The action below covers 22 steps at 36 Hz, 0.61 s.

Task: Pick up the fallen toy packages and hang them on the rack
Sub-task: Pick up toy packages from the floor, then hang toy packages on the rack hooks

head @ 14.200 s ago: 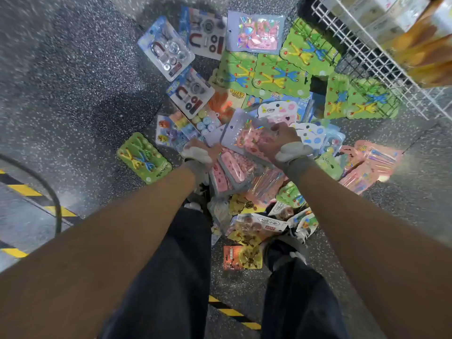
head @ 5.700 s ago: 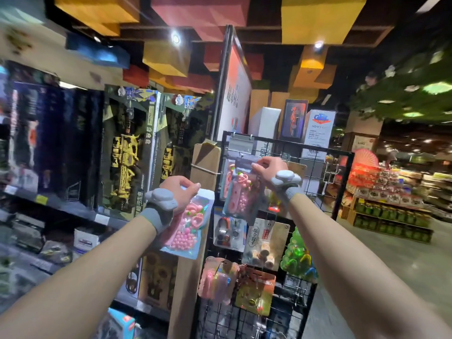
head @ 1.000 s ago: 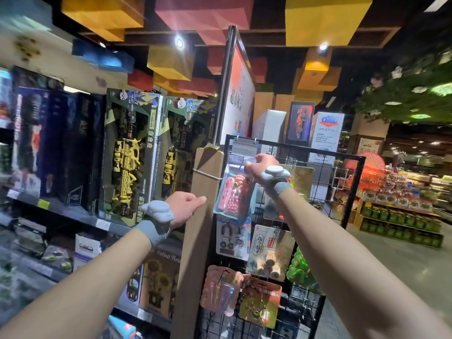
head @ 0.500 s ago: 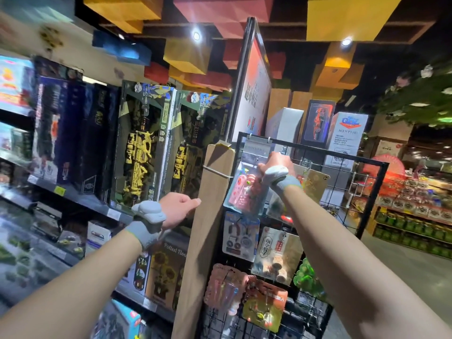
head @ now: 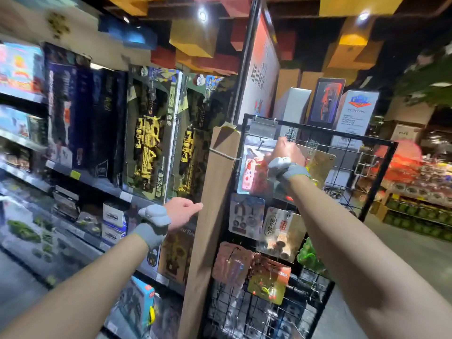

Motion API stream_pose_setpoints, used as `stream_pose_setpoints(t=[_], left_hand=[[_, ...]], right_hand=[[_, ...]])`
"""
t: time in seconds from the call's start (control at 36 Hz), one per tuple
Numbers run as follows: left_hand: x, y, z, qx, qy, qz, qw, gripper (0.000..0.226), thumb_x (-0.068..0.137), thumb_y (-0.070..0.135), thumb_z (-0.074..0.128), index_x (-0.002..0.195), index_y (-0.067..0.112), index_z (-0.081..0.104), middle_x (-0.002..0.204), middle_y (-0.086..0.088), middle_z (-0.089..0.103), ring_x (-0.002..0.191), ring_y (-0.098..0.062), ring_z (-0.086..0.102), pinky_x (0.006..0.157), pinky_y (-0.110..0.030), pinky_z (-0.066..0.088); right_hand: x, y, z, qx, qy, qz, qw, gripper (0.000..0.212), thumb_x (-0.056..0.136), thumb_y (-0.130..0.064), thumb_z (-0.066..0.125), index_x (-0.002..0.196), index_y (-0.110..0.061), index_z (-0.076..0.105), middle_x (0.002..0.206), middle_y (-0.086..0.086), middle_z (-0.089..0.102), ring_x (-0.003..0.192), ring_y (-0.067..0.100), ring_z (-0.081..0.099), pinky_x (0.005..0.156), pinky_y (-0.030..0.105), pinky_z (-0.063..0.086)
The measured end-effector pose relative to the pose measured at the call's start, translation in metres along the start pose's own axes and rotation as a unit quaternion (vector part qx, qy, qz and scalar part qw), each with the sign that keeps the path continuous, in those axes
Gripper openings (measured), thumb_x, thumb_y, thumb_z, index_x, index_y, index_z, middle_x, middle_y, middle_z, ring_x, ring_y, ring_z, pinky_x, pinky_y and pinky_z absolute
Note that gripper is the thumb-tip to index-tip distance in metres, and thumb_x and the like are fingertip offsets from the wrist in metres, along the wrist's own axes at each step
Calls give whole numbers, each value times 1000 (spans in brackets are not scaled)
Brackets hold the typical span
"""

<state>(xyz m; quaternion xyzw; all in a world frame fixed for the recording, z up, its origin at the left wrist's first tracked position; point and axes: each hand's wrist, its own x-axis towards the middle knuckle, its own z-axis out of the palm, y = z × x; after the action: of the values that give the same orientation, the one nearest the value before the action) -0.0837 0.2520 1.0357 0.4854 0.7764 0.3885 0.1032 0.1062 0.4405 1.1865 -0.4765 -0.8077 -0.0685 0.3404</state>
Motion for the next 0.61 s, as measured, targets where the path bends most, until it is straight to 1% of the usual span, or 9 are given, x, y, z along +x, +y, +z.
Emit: stream_pose_setpoints(t=[0.08,0.19,0.28,0.36,0.42,0.44,0.5,0.56,0.61], left_hand=[[-9,0,10,3,-13,-4,1000,53,98,46,50,57,18,31,59,-2,35,59,-19,36,61,-31,27],[-25,-1,23,20,-34,-11,999,53,100,45,45,56,19,30,59,0,34,58,-17,35,62,-33,25],[-41,-10,38,25,-41,-33,998,52,101,45,42,58,19,33,61,0,36,61,-17,38,67,-32,27],[-62,-31,63,24,-50,-60,997,52,101,40,48,55,18,34,57,1,36,60,-19,39,65,-30,27],[-78,-49,89,13,-73,-80,994,54,100,38,51,53,18,31,54,1,34,55,-19,37,60,-31,26],[-90,-61,105,20,-90,-99,991,54,99,37,52,53,18,31,53,1,34,53,-17,36,57,-31,25],[-107,-80,123,15,-103,-132,986,53,99,36,54,53,19,33,50,2,34,50,-16,35,51,-32,26],[-125,-102,143,9,-135,-157,978,51,97,38,56,54,18,36,46,3,36,46,-17,34,45,-27,25],[-145,-113,157,30,-159,-156,974,50,98,39,54,56,18,37,49,0,36,45,-17,35,41,-27,28]], right_hand=[[-14,4,8,-1,-25,4,1000,33,90,-32,56,114,-8,54,110,21,65,102,39,64,76,37,49],[-46,5,23,5,-59,17,998,44,92,-47,48,112,-10,62,106,18,66,97,37,64,73,35,50],[-83,10,49,37,-115,15,993,34,91,-42,45,92,-13,62,100,14,64,98,36,62,73,34,47],[-133,21,82,60,-186,22,980,43,96,-42,42,99,-7,67,105,18,66,96,36,62,72,33,47],[-176,31,112,72,-266,57,960,46,100,-36,39,101,0,67,95,19,66,95,34,62,72,34,48],[-201,38,128,83,-291,78,950,45,101,-32,39,106,2,67,95,18,66,101,33,62,78,35,49],[-236,50,153,92,-337,120,929,36,101,-24,42,112,0,66,115,20,65,108,30,62,84,33,48],[-271,63,173,104,-394,128,904,31,99,-15,43,102,6,67,119,25,63,103,27,64,76,35,48],[-303,74,187,103,-434,135,885,41,98,-17,41,98,16,65,106,30,65,100,35,65,70,39,50]])
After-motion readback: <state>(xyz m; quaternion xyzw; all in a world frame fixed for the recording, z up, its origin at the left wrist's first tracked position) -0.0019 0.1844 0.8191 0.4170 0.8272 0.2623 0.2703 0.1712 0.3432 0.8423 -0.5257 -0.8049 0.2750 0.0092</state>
